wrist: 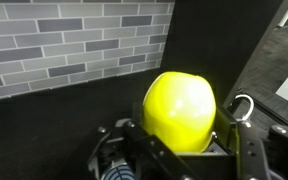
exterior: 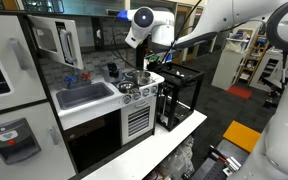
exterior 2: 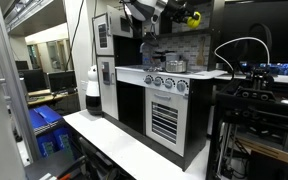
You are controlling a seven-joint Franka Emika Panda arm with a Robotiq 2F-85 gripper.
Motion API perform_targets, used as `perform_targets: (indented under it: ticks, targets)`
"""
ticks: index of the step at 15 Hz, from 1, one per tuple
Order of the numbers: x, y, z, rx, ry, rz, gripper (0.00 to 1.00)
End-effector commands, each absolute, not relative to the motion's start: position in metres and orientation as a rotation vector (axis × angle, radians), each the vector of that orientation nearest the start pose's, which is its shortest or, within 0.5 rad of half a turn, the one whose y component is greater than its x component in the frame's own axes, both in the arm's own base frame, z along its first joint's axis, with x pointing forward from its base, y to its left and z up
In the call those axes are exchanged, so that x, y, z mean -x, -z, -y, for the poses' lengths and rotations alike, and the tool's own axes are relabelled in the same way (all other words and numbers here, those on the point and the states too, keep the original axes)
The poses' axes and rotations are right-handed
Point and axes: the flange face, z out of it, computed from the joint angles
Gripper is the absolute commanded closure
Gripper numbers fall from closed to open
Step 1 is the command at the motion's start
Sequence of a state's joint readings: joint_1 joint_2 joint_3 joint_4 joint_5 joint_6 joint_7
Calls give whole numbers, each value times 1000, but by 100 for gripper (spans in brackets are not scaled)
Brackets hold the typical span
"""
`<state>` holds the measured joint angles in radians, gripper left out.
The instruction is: Remove the yellow object from the silver pot and put it on the right cupboard
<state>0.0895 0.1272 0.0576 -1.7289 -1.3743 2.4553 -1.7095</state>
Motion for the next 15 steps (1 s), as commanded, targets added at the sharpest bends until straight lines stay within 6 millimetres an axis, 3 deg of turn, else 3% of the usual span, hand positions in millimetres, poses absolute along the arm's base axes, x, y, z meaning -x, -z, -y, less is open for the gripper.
perform_targets:
  ticks: [1,15]
  targets:
    - [-648,-563,-86,-366,453,-1889,57]
    - [-671,-552,-77,-326,379,-1876,57]
